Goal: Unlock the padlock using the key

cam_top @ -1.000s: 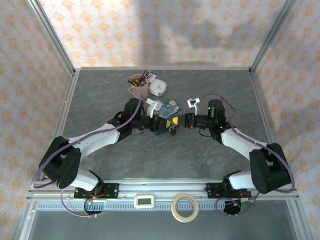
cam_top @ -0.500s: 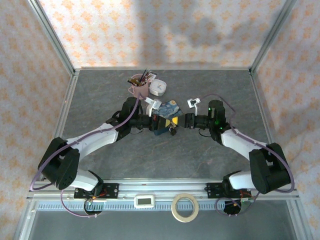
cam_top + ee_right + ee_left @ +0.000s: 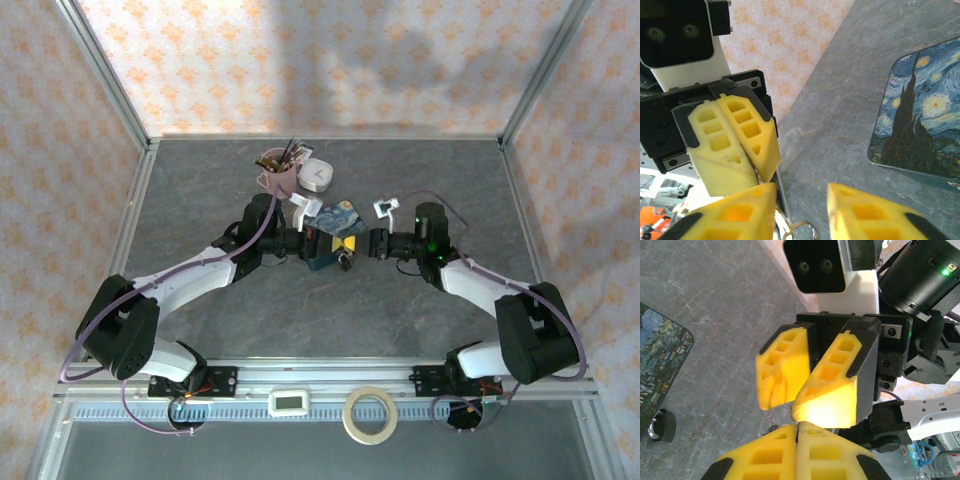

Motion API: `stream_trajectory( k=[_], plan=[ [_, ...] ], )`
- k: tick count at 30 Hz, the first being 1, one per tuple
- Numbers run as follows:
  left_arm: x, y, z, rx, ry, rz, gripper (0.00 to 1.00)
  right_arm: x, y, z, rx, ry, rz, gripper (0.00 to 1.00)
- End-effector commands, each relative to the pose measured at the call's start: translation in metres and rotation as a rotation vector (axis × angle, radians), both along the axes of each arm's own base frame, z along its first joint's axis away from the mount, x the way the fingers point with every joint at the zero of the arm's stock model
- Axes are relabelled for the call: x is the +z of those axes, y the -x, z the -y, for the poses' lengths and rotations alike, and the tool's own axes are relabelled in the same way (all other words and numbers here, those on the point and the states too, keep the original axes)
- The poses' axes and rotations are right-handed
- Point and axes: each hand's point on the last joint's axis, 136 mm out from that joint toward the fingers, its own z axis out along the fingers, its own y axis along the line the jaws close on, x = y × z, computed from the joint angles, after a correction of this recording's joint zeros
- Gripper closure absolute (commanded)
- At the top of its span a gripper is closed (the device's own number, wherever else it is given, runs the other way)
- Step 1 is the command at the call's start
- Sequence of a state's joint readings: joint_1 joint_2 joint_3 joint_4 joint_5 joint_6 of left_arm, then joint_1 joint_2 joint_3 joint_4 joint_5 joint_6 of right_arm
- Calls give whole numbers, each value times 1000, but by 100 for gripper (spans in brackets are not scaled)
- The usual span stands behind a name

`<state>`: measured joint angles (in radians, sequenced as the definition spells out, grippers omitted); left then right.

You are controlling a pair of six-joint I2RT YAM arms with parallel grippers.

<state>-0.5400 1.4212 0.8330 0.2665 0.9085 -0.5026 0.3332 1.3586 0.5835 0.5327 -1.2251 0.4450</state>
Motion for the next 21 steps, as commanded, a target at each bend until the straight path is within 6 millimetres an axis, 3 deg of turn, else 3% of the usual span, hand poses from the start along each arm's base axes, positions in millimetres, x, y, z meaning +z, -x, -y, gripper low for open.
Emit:
stream_trajectory(
  k=[1, 4, 7, 10, 21],
  plan=[
    [19, -4, -5, 26, 46, 62, 100, 7, 6, -1, 20, -22, 36, 77],
    [19, -5, -5, 35, 51, 56, 100, 10, 7, -2, 27, -32, 40, 77],
    [19, -6, -6, 43, 66, 53, 100, 14, 7, -2, 22, -42, 48, 63],
    [20, -6, -5, 43, 84, 46, 100, 15, 9, -3, 26, -47, 55, 58],
    [21, -8, -5, 63, 109, 33, 100, 12, 15, -12, 56, -47, 48, 69]
  ],
)
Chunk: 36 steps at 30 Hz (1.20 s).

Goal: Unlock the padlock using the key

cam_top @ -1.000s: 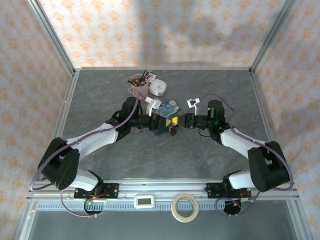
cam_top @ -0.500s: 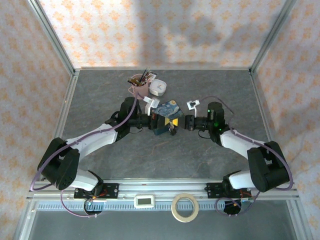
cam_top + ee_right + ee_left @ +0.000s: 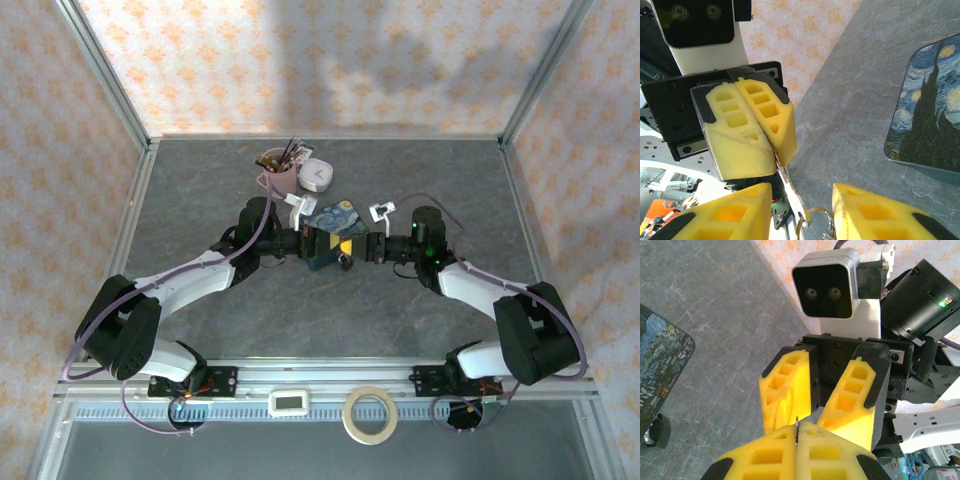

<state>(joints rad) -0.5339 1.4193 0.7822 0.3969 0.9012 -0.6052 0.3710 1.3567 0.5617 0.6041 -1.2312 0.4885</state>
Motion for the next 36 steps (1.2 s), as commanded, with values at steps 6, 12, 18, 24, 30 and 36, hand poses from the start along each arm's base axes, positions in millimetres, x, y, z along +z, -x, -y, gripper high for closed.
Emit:
stream_trajectory(
  k=[6, 12, 18, 24, 30, 36],
  plan=[
    [15, -5, -6, 42, 38, 51, 100, 9, 3, -1, 13, -22, 47, 78],
    [17, -8, -13, 82, 36, 60, 100, 9, 4, -1, 7, -20, 46, 76],
    [19, -7, -13, 79, 51, 61, 100, 11, 4, 0, 4, -25, 53, 81],
    [19, -5, -10, 58, 77, 44, 100, 17, 1, -1, -2, -39, 64, 82],
    [17, -2, -9, 47, 82, 36, 100, 22, -3, -1, -19, -42, 81, 75],
    [17, 1, -8, 38, 91, 32, 100, 22, -5, -2, -17, -48, 74, 76]
  ],
)
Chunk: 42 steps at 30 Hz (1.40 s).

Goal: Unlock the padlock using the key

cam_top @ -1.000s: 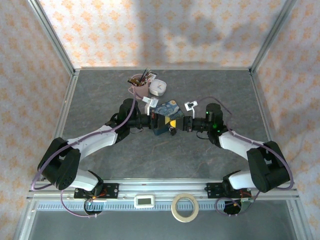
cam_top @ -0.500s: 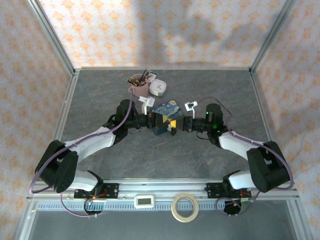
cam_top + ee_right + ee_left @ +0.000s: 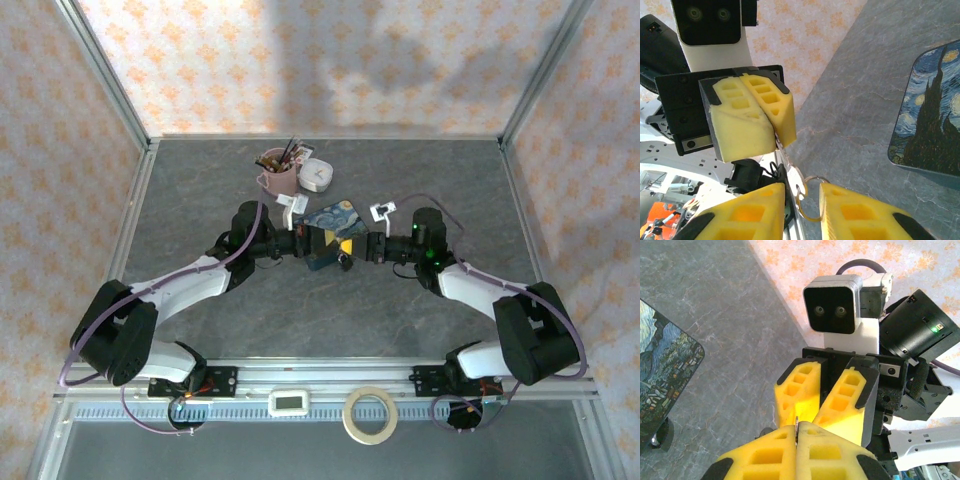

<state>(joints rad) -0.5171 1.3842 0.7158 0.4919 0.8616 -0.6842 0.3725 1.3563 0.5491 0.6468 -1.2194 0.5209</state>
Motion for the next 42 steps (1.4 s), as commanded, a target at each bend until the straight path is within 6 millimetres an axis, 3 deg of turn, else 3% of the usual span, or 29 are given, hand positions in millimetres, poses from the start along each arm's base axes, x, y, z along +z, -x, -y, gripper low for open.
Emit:
stream_trajectory(
  k=[1, 7, 15, 17, 20, 25, 26, 27, 28, 29, 33, 36, 42],
  plan=[
    [14, 6, 4, -38, 44, 43, 100, 21, -4, -2, -5, -36, 78, 75],
    [15, 5, 6, -37, 54, 45, 100, 20, -3, -4, 10, -41, 72, 83],
    [14, 8, 12, -56, 70, 34, 100, 19, -2, -6, 4, -50, 71, 79],
    [13, 8, 13, -56, 74, 30, 100, 19, -2, -6, 9, -51, 71, 84],
    [13, 8, 12, -48, 75, 30, 100, 18, -1, -6, 11, -50, 75, 100],
    [10, 1, 6, 11, 52, 29, 100, 15, -2, -2, -18, -39, 78, 100],
    [8, -4, 2, 45, 36, 28, 88, 14, -4, -1, -30, -34, 78, 100],
    [5, -9, -3, 88, 16, 21, 63, 11, -8, 2, -52, -20, 68, 100],
    [2, -13, -8, 123, -2, 19, 50, 7, -13, 5, -80, 2, 57, 100],
    [-2, -18, -14, 173, -30, 19, 47, -1, -23, 11, -131, 43, 37, 100],
    [-24, -24, -31, 337, -125, 4, 46, -40, -59, 51, -383, 226, -51, 100],
    [-43, -14, -26, 394, -181, -6, 47, -63, -72, 79, -540, 380, -70, 100],
    [-84, 5, -3, 436, -202, -111, 48, -69, -77, 114, -722, 505, -62, 100]
  ],
)
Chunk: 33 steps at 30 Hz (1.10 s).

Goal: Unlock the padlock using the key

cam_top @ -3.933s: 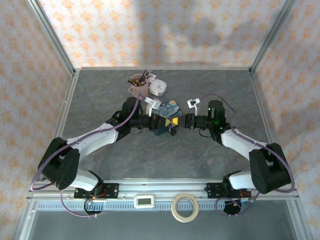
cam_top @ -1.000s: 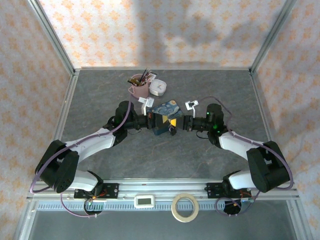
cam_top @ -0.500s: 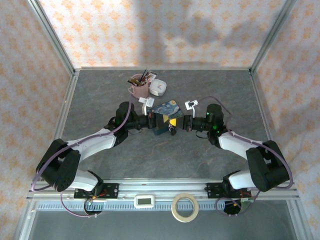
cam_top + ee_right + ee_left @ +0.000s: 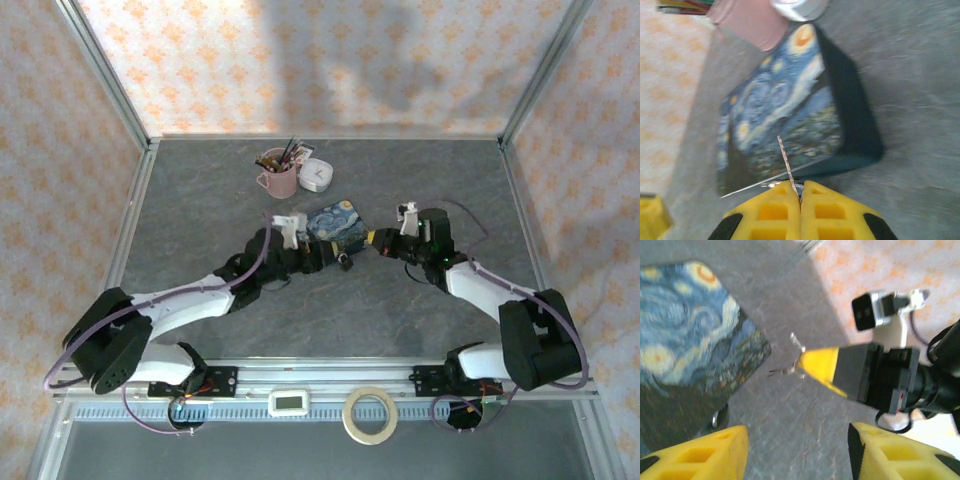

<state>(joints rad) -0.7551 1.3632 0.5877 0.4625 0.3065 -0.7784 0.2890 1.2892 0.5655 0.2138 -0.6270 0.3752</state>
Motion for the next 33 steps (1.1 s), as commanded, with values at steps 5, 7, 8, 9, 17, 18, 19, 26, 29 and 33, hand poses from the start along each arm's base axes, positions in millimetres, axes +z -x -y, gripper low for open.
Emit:
stream_trajectory(
  k=[5, 7, 8, 9, 17, 18, 19, 26, 29, 33],
  plan=[
    [-50, -9, 2, 181, -143, -85, 47, 22, -5, 38, -174, 138, 105, 100],
    [-59, -13, 6, 202, -168, -100, 47, 26, -3, 39, -176, 135, 118, 100],
    [-65, -16, 8, 216, -181, -107, 47, 28, -3, 39, -178, 131, 123, 100],
    [-70, -19, 9, 234, -190, -117, 47, 29, -2, 39, -177, 126, 128, 100],
    [-89, -42, 20, 351, -246, -88, 43, 37, -2, 30, -151, 67, 146, 100],
    [-92, -44, 20, 373, -250, -85, 42, 37, -2, 30, -153, 61, 148, 100],
    [-95, -45, 20, 387, -251, -87, 42, 38, -2, 30, -153, 55, 151, 100],
    [-126, -55, 22, 478, -286, -124, 41, 40, -2, 28, -157, 20, 159, 100],
    [-134, -61, 23, 509, -301, -125, 44, 39, -1, 28, -158, 14, 156, 100],
    [-135, -64, 23, 522, -280, -112, 67, 34, 1, 28, -157, 14, 149, 100]
  ],
)
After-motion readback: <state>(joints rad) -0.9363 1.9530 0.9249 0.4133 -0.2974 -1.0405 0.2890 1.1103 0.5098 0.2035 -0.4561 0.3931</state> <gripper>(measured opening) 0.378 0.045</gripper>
